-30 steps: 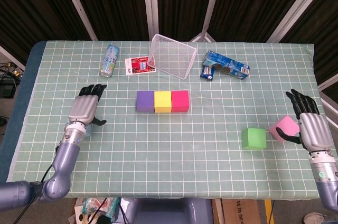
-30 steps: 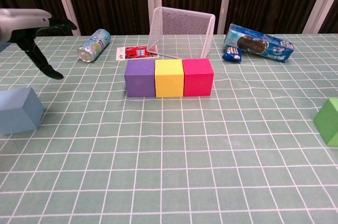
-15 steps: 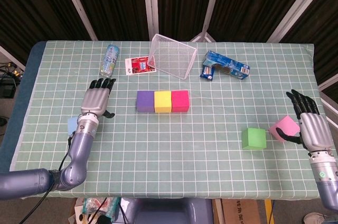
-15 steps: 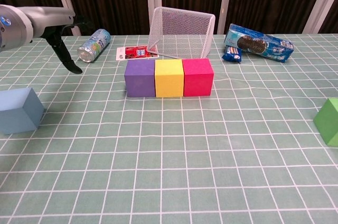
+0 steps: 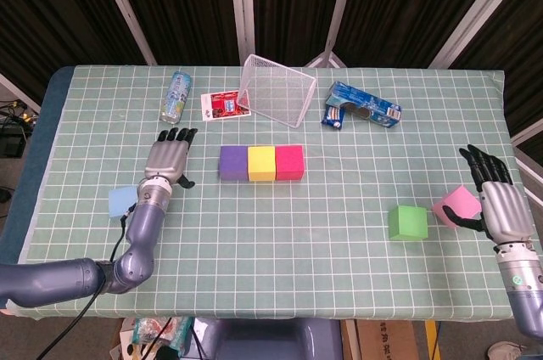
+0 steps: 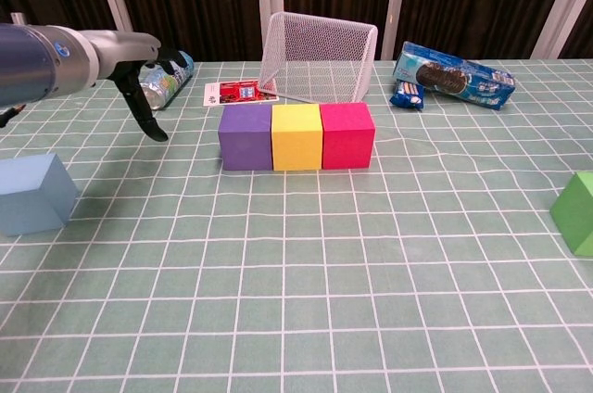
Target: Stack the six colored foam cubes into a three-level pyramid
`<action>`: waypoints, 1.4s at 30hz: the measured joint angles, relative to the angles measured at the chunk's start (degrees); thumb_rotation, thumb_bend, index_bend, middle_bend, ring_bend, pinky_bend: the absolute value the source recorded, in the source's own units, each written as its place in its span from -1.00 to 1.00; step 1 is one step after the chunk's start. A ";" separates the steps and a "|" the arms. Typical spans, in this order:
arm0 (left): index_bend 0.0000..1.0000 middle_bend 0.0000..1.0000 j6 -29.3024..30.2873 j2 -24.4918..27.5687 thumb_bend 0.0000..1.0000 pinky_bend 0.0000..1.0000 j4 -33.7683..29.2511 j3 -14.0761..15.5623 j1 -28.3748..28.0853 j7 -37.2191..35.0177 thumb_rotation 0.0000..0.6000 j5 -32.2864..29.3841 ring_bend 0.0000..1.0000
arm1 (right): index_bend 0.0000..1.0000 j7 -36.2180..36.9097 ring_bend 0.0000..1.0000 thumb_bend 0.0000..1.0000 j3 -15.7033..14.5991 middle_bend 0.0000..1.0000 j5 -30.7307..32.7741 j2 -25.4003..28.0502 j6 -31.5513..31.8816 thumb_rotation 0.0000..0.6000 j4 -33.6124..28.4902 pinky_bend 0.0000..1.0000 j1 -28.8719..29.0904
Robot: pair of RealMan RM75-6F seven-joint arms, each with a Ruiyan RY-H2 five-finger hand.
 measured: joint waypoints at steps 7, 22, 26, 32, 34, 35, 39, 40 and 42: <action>-1.00 -0.73 -2.13 -2.06 -0.70 -0.88 2.72 -0.61 -3.11 0.35 1.00 -1.66 -1.00 | -1.00 0.06 -1.00 -0.47 0.50 -1.00 -0.02 -0.08 -0.42 1.00 0.10 -1.00 -0.27; -1.00 -0.69 -6.18 -7.38 -0.70 -0.88 11.56 -1.56 -9.88 2.90 1.00 -6.79 -1.00 | -1.00 1.08 -1.00 -0.47 1.49 -1.00 0.32 -0.02 -1.34 1.00 0.31 -1.00 -0.77; -1.00 -0.69 -7.23 -9.23 -0.70 -0.88 14.30 -1.45 -11.18 3.27 1.00 -7.90 -1.00 | -1.00 1.28 -1.00 -0.47 1.71 -1.00 0.36 -0.02 -1.51 1.00 0.47 -1.00 -0.89; -1.00 -0.66 -9.02 -12.04 -0.70 -0.88 17.88 -1.34 -13.20 3.74 1.00 -9.33 -1.00 | -1.00 1.88 -1.00 -0.47 2.05 -1.00 0.75 -0.05 -1.92 1.00 0.92 -1.00 -1.07; -1.00 -0.65 -9.34 -12.73 -0.70 -0.88 18.74 -1.27 -13.76 3.86 1.00 -9.54 -1.00 | -1.00 1.99 -1.00 -0.47 2.09 -1.00 0.74 -0.06 -2.05 1.00 1.02 -1.00 -1.11; -1.00 -0.64 -9.42 -12.94 -0.70 -0.88 18.99 -1.24 -13.91 3.87 1.00 -9.62 -1.00 | -1.00 2.04 -1.00 -0.47 2.11 -1.00 0.73 -0.06 -2.12 1.00 1.08 -1.00 -1.14; -1.00 -0.63 -9.50 -13.36 -0.70 -0.88 19.49 -1.00 -14.15 3.74 1.00 -9.79 -1.00 | -1.00 2.13 -1.00 -0.47 2.23 -1.00 0.73 -0.06 -2.23 1.00 1.22 -1.00 -1.28; -1.00 -0.63 -9.46 -13.38 -0.70 -0.88 19.51 -0.95 -14.15 3.67 1.00 -9.78 -1.00 | -1.00 2.14 -1.00 -0.47 2.25 -1.00 0.73 -0.06 -2.26 1.00 1.24 -1.00 -1.30; -1.00 -0.64 -9.36 -13.33 -0.70 -0.88 19.42 -0.91 -14.10 3.57 1.00 -9.83 -1.00 | -1.00 2.20 -1.00 -0.47 2.30 -1.00 0.77 -0.05 -2.32 1.00 1.27 -1.00 -1.38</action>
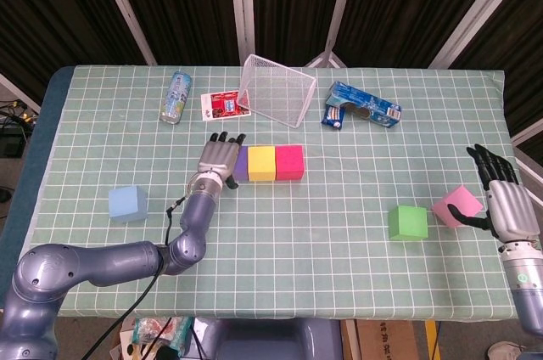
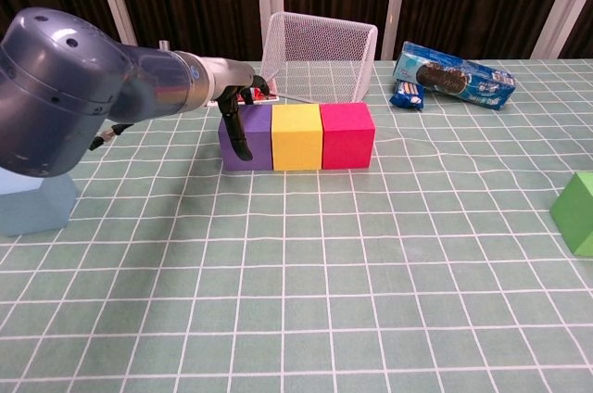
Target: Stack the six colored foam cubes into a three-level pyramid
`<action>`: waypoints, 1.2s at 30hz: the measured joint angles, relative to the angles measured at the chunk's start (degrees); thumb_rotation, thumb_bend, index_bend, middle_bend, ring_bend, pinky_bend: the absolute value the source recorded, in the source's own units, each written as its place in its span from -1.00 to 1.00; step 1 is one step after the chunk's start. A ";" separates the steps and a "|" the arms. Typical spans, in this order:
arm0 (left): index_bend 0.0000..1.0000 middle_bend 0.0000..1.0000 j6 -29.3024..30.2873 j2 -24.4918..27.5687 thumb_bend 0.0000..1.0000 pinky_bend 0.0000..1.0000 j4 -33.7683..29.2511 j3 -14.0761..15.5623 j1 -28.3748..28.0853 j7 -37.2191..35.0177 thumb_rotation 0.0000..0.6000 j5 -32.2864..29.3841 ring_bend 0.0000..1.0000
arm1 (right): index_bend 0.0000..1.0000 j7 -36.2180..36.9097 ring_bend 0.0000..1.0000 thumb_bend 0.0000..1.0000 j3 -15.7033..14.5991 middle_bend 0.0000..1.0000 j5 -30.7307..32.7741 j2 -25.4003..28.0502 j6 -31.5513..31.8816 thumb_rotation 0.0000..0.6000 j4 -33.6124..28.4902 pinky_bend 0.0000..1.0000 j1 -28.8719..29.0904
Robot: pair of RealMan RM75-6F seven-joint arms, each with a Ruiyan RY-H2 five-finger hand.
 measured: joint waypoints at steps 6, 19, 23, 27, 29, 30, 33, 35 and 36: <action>-1.00 -0.63 0.43 0.52 -0.70 -0.88 -0.43 0.21 0.08 0.04 1.00 -0.09 -1.00 | -1.00 0.12 -1.00 -0.47 0.12 -1.00 -0.12 0.00 -0.14 1.00 -0.12 -1.00 -0.13; -1.00 -0.61 0.48 0.72 -0.70 -0.88 -1.12 0.60 0.27 -0.40 1.00 -0.08 -1.00 | -1.00 0.09 -1.00 -0.47 0.42 -1.00 -0.18 -0.06 -0.25 1.00 -0.16 -1.00 -0.31; -1.00 -0.61 0.85 0.92 -0.70 -0.88 -1.52 0.63 0.38 -0.61 1.00 0.05 -1.00 | -1.00 0.23 -1.00 -0.47 0.46 -1.00 -0.34 -0.02 -0.29 1.00 -0.17 -1.00 -0.38; -1.00 -0.61 1.10 1.28 -0.70 -0.88 -1.96 0.72 0.48 -0.57 1.00 -0.06 -1.00 | -1.00 0.30 -1.00 -0.47 0.52 -1.00 -0.35 -0.02 -0.35 1.00 -0.17 -1.00 -0.43; -1.00 -0.61 1.14 1.45 -0.70 -0.88 -2.16 0.82 0.52 -0.46 1.00 -0.22 -1.00 | -1.00 0.26 -1.00 -0.47 0.54 -1.00 -0.41 -0.04 -0.39 1.00 -0.18 -1.00 -0.43; -1.00 -0.61 1.14 1.51 -0.70 -0.88 -2.23 0.87 0.54 -0.42 1.00 -0.25 -1.00 | -1.00 0.23 -1.00 -0.47 0.54 -1.00 -0.44 -0.05 -0.40 1.00 -0.19 -1.00 -0.43; -1.00 -0.61 1.07 1.51 -0.70 -0.88 -2.25 0.93 0.56 -0.50 1.00 -0.24 -1.00 | -1.00 0.14 -1.00 -0.47 0.54 -1.00 -0.53 -0.10 -0.39 1.00 -0.19 -1.00 -0.45; -1.00 -0.61 0.98 1.49 -0.70 -0.88 -2.19 1.02 0.56 -0.45 1.00 -0.31 -1.00 | -1.00 0.12 -1.00 -0.47 0.55 -1.00 -0.51 -0.11 -0.39 1.00 -0.18 -1.00 -0.47; -1.00 -0.61 0.93 1.47 -0.70 -0.88 -2.15 1.08 0.57 -0.41 1.00 -0.40 -1.00 | -1.00 0.12 -1.00 -0.47 0.56 -1.00 -0.47 -0.12 -0.40 1.00 -0.16 -1.00 -0.48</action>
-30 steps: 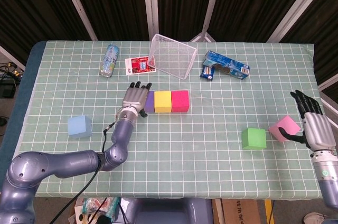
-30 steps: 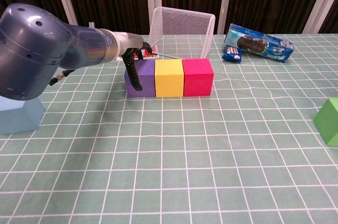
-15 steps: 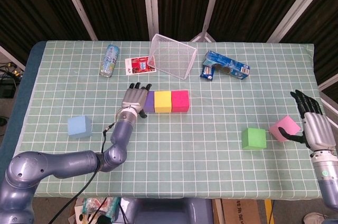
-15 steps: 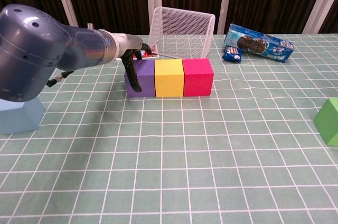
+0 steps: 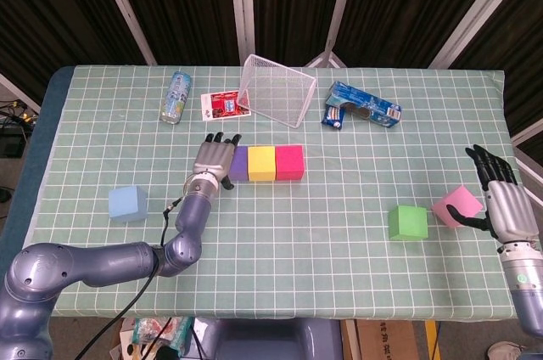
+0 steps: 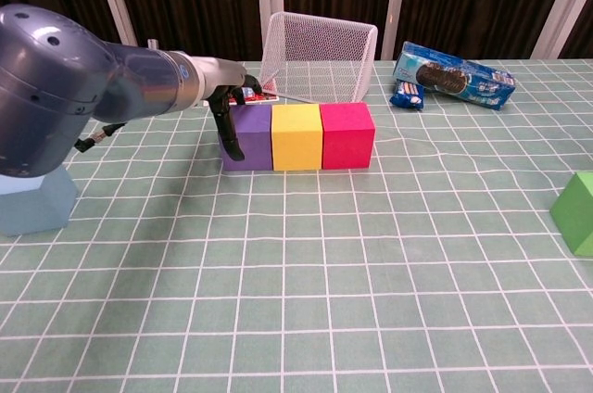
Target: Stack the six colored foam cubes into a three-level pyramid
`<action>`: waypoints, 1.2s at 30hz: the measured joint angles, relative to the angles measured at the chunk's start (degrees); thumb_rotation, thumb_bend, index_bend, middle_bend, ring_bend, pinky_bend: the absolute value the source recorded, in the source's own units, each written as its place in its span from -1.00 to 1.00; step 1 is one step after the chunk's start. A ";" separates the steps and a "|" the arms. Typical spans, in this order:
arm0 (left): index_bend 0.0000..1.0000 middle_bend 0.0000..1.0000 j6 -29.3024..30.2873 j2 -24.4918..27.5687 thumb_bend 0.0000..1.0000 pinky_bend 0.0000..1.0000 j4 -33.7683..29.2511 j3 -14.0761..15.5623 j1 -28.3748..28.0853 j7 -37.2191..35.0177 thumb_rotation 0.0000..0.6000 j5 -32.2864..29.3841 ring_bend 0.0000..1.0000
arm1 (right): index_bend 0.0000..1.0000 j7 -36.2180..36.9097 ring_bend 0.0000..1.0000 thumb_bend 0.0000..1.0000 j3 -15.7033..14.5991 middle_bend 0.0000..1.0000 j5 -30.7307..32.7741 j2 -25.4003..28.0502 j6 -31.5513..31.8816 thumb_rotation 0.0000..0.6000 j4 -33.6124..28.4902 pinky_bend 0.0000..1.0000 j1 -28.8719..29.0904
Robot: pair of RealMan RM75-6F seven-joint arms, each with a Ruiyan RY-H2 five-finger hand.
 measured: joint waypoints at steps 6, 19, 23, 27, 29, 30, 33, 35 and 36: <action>-1.00 -0.61 -0.34 -0.27 -0.70 -0.88 0.53 0.17 -0.07 0.20 1.00 -0.73 -1.00 | -1.00 -0.02 -1.00 -0.47 0.09 -1.00 0.08 -0.07 -0.12 1.00 0.06 -1.00 -0.02; -1.00 -0.93 -0.25 -0.04 -0.76 -0.88 0.38 0.32 0.03 0.08 1.00 -0.66 -1.00 | -1.00 0.04 -1.00 -0.47 0.16 -1.00 0.02 -0.15 -0.35 1.00 0.17 -1.00 -0.07; -1.00 -1.00 -0.03 0.51 -0.84 -0.89 -0.48 0.25 0.34 -0.44 1.00 -0.10 -1.00 | -1.00 0.04 -1.00 -0.47 0.19 -1.00 -0.01 -0.16 -0.35 1.00 0.14 -1.00 -0.10; -1.00 -1.00 0.71 1.71 -0.86 -0.90 -2.39 0.25 0.74 -0.76 1.00 0.53 -1.00 | -1.00 0.05 -1.00 -0.47 0.18 -1.00 -0.08 -0.20 -0.39 1.00 0.13 -1.00 -0.11; -1.00 -1.00 1.28 2.64 -0.86 -0.90 -3.81 0.12 1.03 -1.07 1.00 0.95 -1.00 | -1.00 0.12 -1.00 -0.47 0.19 -1.00 -0.10 -0.19 -0.42 1.00 0.03 -1.00 -0.12; -1.00 -1.00 1.56 3.11 -0.86 -0.90 -4.48 0.07 1.17 -1.21 1.00 1.17 -1.00 | -1.00 0.15 -1.00 -0.47 0.20 -1.00 -0.14 -0.17 -0.39 1.00 -0.02 -1.00 -0.12; -1.00 -1.00 2.65 4.98 -0.86 -0.90 -6.91 -0.10 1.73 -1.64 1.00 2.01 -1.00 | -1.00 0.20 -1.00 -0.47 0.25 -1.00 -0.34 -0.10 -0.21 1.00 -0.21 -1.00 -0.16; -1.00 -1.00 3.56 6.62 -0.86 -0.90 -8.79 -0.14 2.26 -1.91 1.00 2.62 -1.00 | -1.00 0.27 -1.00 -0.47 0.26 -1.00 -0.46 -0.05 -0.12 1.00 -0.45 -1.00 -0.20; -1.00 -1.00 3.96 7.39 -0.86 -0.90 -9.59 -0.14 2.52 -2.03 1.00 2.83 -1.00 | -1.00 0.29 -1.00 -0.47 0.25 -1.00 -0.51 -0.01 -0.11 1.00 -0.57 -1.00 -0.21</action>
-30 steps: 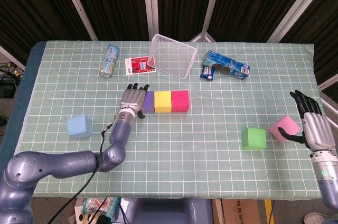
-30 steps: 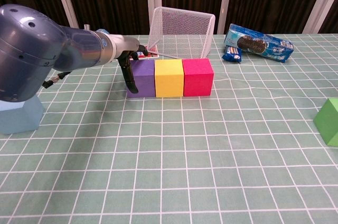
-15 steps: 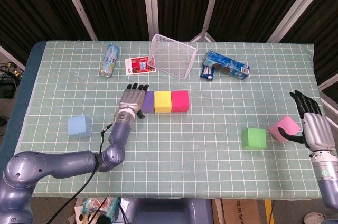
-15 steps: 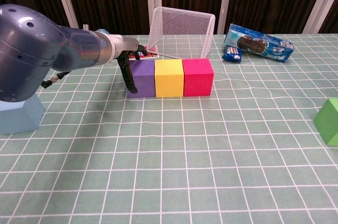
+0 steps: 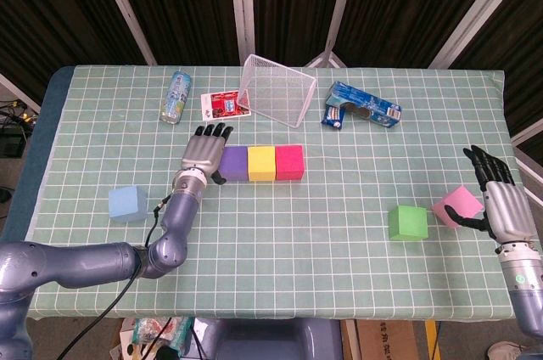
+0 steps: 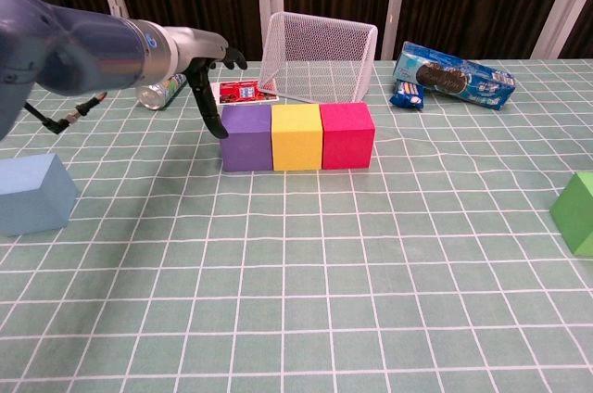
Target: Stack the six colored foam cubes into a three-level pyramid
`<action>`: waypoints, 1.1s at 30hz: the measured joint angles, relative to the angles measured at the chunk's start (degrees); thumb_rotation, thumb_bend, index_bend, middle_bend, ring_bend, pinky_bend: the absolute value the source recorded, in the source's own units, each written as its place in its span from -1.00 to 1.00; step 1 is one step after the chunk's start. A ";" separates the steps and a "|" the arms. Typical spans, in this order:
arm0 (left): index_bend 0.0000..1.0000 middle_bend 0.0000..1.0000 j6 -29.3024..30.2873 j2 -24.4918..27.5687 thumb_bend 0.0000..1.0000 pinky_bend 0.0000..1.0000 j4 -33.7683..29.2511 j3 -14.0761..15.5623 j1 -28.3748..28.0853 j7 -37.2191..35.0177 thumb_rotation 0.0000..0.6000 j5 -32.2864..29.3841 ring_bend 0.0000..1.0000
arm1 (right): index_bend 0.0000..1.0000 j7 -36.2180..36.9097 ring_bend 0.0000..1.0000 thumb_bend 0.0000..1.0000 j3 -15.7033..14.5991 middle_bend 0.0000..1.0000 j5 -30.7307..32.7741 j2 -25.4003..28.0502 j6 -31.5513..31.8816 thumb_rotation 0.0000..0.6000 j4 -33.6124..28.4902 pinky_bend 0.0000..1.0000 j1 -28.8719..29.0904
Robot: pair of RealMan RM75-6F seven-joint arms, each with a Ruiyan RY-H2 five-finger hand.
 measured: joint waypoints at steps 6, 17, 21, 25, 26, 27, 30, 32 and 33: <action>-1.00 -0.99 1.95 3.96 -0.84 -0.90 -3.60 0.35 2.18 -1.13 1.00 0.27 -1.00 | -1.00 -0.06 -1.00 -0.47 -0.02 -1.00 -0.23 0.24 0.07 1.00 -0.63 -1.00 -0.05; -1.00 -0.78 1.48 6.23 -0.61 -0.73 -5.58 3.90 4.87 -1.30 1.00 -1.83 -0.94 | -1.00 -0.14 -1.00 -0.47 0.02 -1.00 -0.21 0.34 -0.05 1.00 -1.08 -1.00 -0.03; -0.98 -0.75 1.02 5.77 -0.53 -0.73 -5.58 4.44 4.92 -1.21 1.00 -2.01 -0.91 | -1.00 0.02 -1.00 -0.47 0.07 -1.00 -0.17 0.32 -0.17 1.00 -1.18 -1.00 0.04; -0.96 -0.72 0.71 4.88 -0.52 -0.73 -5.32 4.85 4.70 -1.04 1.00 -2.36 -0.89 | -1.00 0.07 -1.00 -0.47 0.07 -1.00 -0.24 0.32 -0.18 1.00 -1.23 -1.00 0.05; -0.95 -0.71 0.69 4.66 -0.52 -0.71 -5.23 4.97 4.64 -0.97 1.00 -2.47 -0.89 | -1.00 0.10 -1.00 -0.47 0.07 -1.00 -0.22 0.33 -0.19 1.00 -1.23 -1.00 0.04; -0.94 -0.70 0.67 4.42 -0.52 -0.70 -5.13 5.08 4.59 -0.90 1.00 -2.61 -0.87 | -1.00 0.14 -1.00 -0.47 0.08 -1.00 -0.20 0.34 -0.19 1.00 -1.23 -1.00 0.03; -0.89 -0.66 0.54 3.61 -0.52 -0.68 -4.77 5.46 4.48 -0.71 1.00 -3.11 -0.85 | -1.00 0.28 -1.00 -0.47 0.13 -1.00 -0.09 0.36 -0.20 1.00 -1.21 -1.00 0.02; -0.87 -0.64 0.47 3.09 -0.52 -0.68 -4.48 5.78 4.41 -0.50 1.00 -3.46 -0.85 | -1.00 0.37 -1.00 -0.47 0.17 -1.00 -0.02 0.36 -0.25 1.00 -1.20 -1.00 0.02; -0.87 -0.64 0.49 2.88 -0.52 -0.68 -4.35 5.91 4.35 -0.32 1.00 -3.67 -0.84 | -1.00 0.43 -1.00 -0.47 0.17 -1.00 0.02 0.35 -0.29 1.00 -1.16 -1.00 0.03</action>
